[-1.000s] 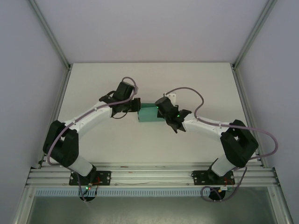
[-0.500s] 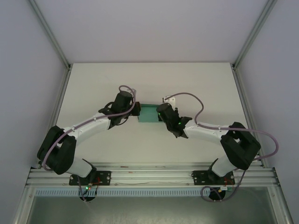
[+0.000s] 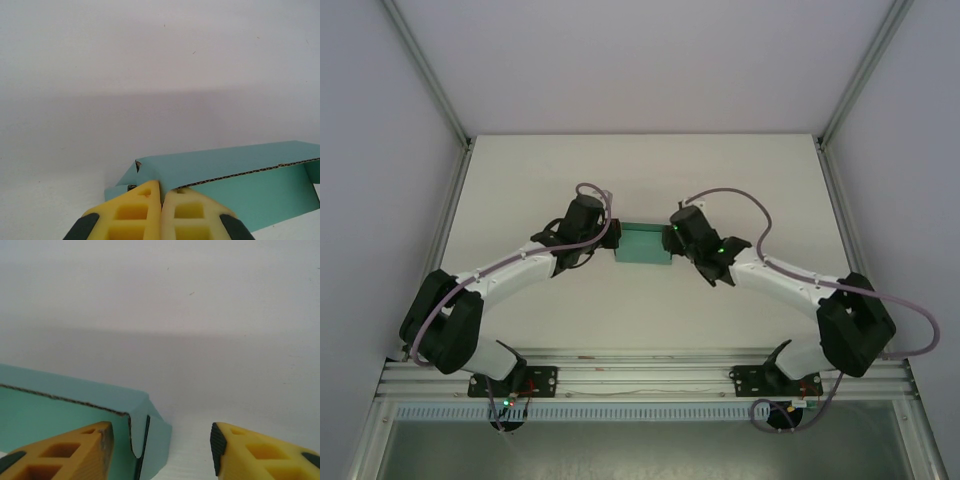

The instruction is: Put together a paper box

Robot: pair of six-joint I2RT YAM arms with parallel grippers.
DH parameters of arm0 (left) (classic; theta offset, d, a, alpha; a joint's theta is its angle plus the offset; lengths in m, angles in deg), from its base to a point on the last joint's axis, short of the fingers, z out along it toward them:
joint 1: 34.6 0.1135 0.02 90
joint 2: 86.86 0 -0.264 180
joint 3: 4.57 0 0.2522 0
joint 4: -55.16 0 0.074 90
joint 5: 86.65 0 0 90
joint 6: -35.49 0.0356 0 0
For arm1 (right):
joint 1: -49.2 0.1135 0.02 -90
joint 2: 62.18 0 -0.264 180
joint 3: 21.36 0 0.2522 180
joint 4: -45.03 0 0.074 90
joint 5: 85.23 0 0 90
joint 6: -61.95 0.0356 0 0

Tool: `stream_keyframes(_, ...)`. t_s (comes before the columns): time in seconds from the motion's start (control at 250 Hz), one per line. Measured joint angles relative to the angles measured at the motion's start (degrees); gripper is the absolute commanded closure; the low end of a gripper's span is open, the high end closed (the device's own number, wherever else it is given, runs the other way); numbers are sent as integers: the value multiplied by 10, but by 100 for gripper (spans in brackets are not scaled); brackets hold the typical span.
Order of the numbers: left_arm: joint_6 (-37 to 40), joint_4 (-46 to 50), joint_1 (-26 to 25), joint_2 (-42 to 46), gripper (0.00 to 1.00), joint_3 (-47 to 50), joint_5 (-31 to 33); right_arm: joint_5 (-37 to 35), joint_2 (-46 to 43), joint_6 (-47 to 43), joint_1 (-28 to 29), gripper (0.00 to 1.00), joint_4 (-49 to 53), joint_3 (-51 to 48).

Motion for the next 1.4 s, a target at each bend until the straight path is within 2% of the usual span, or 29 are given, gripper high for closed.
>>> stream_keyframes(0.228,14,11,-2,0,100,-8,-1,17,-12,11,-10,42,3,42)
stream_keyframes(0.404,25,15,-4,0,100,-9,-3,28,20,42,-51,47,12,85)
stream_keyframes(0.54,29,19,-4,0,100,-11,-3,56,55,60,-77,50,26,85)
stream_keyframes(0.691,31,20,-4,0,100,-12,-5,97,63,62,-77,51,27,63)
stream_keyframes(0.843,41,33,-3,0,85,-17,-9,110,56,59,-77,51,0,40)
stream_keyframes(1.027,51,84,-6,3,55,-19,-34,99,57,51,-66,51,-22,11)
stream_keyframes(1.095,56,103,-7,6,50,-31,-44,85,59,47,-54,51,-36,6)
stream_keyframes(1.219,61,142,-7,11,35,-44,-52,62,63,42,-38,51,-46,5)
stream_keyframes(1.243,59,148,-7,11,29,-47,-52,58,63,42,-36,51,-47,4)
stream_keyframes(1.283,59,159,-7,13,4,-51,-53,53,63,41,-34,51,-50,3)
stream_keyframes(1.295,59,162,-7,13,1,-52,-53,52,63,40,-33,51,-52,2)
stream_keyframes(1.399,48,191,-7,19,0,-63,-50,42,63,36,-30,51,-66,-6)
